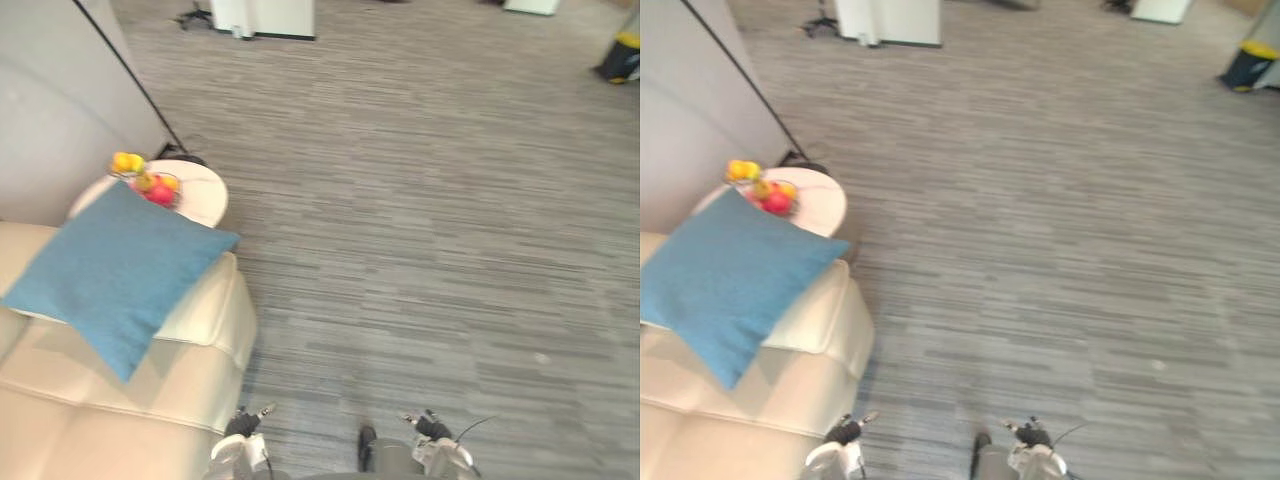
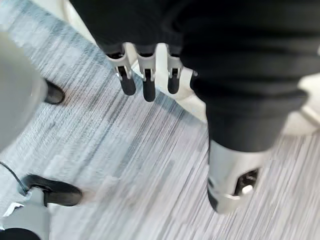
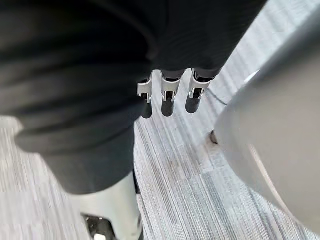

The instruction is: Pick up cushions and gather them together orderly.

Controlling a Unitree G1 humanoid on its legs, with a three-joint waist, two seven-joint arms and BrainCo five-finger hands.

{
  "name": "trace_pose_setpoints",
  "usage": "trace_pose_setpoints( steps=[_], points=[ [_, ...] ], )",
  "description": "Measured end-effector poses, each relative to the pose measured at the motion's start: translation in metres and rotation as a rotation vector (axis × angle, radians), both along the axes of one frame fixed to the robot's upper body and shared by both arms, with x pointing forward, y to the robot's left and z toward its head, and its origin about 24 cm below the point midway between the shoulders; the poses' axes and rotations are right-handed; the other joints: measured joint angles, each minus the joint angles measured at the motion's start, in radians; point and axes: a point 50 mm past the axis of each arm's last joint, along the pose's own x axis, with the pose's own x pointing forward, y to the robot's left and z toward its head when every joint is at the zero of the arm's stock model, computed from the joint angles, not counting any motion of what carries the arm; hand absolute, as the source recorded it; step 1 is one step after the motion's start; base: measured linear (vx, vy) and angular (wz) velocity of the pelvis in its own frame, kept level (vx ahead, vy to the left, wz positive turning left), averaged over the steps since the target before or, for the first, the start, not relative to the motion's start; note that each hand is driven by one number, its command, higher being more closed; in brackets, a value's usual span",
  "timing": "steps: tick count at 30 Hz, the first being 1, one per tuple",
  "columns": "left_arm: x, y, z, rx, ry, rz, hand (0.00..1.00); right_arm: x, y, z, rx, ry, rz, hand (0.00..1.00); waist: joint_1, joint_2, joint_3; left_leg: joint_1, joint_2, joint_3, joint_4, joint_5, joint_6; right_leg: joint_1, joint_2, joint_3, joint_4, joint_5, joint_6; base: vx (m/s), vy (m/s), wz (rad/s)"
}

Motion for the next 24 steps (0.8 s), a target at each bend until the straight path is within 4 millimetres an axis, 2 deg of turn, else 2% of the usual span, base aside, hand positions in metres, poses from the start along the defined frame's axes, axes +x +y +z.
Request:
trace_pose_setpoints(
  steps=[2,4,6,7,8,9,10,11,13,15,17,18,19,20,21,24],
  points=[
    [0.002,0.001,0.001,-0.003,-0.005,0.006,0.00,0.001,-0.002,0.001,-0.010,0.000,0.005,0.00,0.000,0.020,0.012,-0.153,0.048,0.069,0.347,0.048,-0.074,0.106,0.005,-0.053,-0.066,-0.024,-0.020,0.34,-0.251,0.60],
    [0.004,0.001,0.002,0.003,-0.015,0.001,0.00,-0.003,-0.001,-0.001,-0.009,0.017,-0.002,0.00,0.003,0.016,0.012,-0.189,0.102,0.205,0.412,0.045,-0.069,0.201,0.001,-0.100,-0.129,-0.023,-0.026,0.26,-0.178,0.53],
    [0.006,0.000,0.003,0.005,-0.025,-0.018,0.00,-0.005,0.000,-0.003,-0.005,0.030,-0.003,0.00,0.004,0.004,0.005,-0.218,0.112,0.339,0.291,0.053,-0.047,0.259,-0.013,-0.143,-0.197,-0.023,-0.024,0.20,-0.100,0.49],
    [0.007,-0.001,0.003,0.006,-0.028,-0.029,0.00,-0.005,0.000,-0.003,-0.005,0.030,-0.003,0.00,0.004,0.004,0.005,-0.227,0.110,0.369,0.236,0.059,-0.038,0.268,-0.014,-0.157,-0.213,-0.021,-0.022,0.20,-0.043,0.51],
    [0.009,-0.004,0.004,0.006,-0.032,-0.048,0.00,-0.007,0.000,-0.003,-0.004,0.035,-0.005,0.00,0.003,0.007,0.003,-0.239,0.098,0.417,0.105,0.100,-0.015,0.282,-0.015,-0.185,-0.236,-0.017,-0.015,0.24,0.006,0.65],
    [0.012,-0.003,0.004,0.009,-0.035,-0.061,0.00,-0.007,0.001,-0.003,-0.002,0.037,-0.010,0.00,0.004,0.000,0.008,-0.244,0.081,0.465,-0.009,0.181,0.003,0.297,-0.016,-0.215,-0.249,-0.013,-0.006,0.26,0.020,0.61],
    [0.013,-0.002,0.005,0.016,-0.036,-0.066,0.00,-0.008,0.002,-0.004,0.004,0.042,-0.011,0.00,0.009,-0.014,0.007,-0.232,0.067,0.475,-0.039,0.200,0.001,0.301,-0.027,-0.219,-0.256,-0.009,0.003,0.26,0.047,0.55],
    [0.012,-0.001,0.004,0.019,-0.033,-0.070,0.00,-0.010,0.002,-0.004,0.004,0.045,-0.018,0.00,0.009,-0.023,-0.006,-0.214,0.041,0.492,-0.090,0.225,0.021,0.303,-0.039,-0.236,-0.264,0.001,0.019,0.25,0.064,0.60],
    [0.011,0.006,0.004,0.038,-0.024,-0.078,0.00,-0.016,0.005,-0.007,0.016,0.065,-0.033,0.00,0.015,-0.055,-0.003,-0.185,0.001,0.462,-0.137,0.230,0.028,0.341,-0.059,-0.271,-0.293,0.008,0.031,0.25,0.082,0.61],
    [0.008,0.009,0.003,0.044,-0.012,-0.078,0.00,-0.020,0.006,-0.009,0.021,0.082,-0.032,0.00,0.022,-0.060,-0.007,-0.150,-0.014,0.452,-0.155,0.229,0.028,0.364,-0.073,-0.273,-0.265,0.020,0.049,0.19,0.091,0.32],
    [0.004,0.009,0.002,0.041,0.000,-0.075,0.00,-0.021,0.006,-0.009,0.022,0.085,-0.028,0.00,0.024,-0.055,-0.009,-0.116,-0.026,0.430,-0.186,0.219,0.042,0.346,-0.091,-0.276,-0.147,0.020,0.053,0.13,0.123,0.38],
    [0.002,0.009,0.001,0.038,0.007,-0.078,0.00,-0.021,0.001,-0.008,0.010,0.081,-0.026,0.00,0.022,-0.042,-0.015,-0.095,-0.027,0.398,-0.201,0.198,0.045,0.276,-0.121,-0.272,0.053,0.020,0.057,0.10,0.132,0.70],
    [0.003,0.010,0.001,0.040,0.006,-0.080,0.00,-0.019,-0.001,-0.007,0.004,0.066,-0.025,0.00,0.017,-0.052,-0.007,-0.068,-0.040,0.355,-0.199,0.174,0.054,0.192,-0.170,-0.245,0.265,0.056,0.094,0.16,0.115,0.78],
    [0.003,0.012,0.001,0.046,0.007,-0.079,0.00,-0.017,-0.001,-0.006,0.004,0.056,-0.024,0.00,0.015,-0.050,0.001,-0.058,-0.045,0.344,-0.195,0.169,0.055,0.166,-0.182,-0.221,0.331,0.062,0.096,0.24,0.071,0.91],
    [0.001,0.017,0.001,0.059,0.013,-0.075,0.00,-0.018,0.000,-0.006,0.006,0.053,-0.026,0.00,0.014,-0.061,-0.001,-0.029,-0.048,0.310,-0.191,0.154,0.066,0.129,-0.174,-0.161,0.415,0.004,0.090,0.21,0.030,0.77],
    [0.000,0.019,0.001,0.063,0.015,-0.070,0.00,-0.019,0.001,-0.006,0.006,0.052,-0.015,0.00,0.010,-0.059,-0.003,-0.008,-0.045,0.234,-0.195,0.131,0.068,0.063,-0.130,-0.088,0.350,-0.066,0.083,0.20,-0.035,0.85]
  ],
)
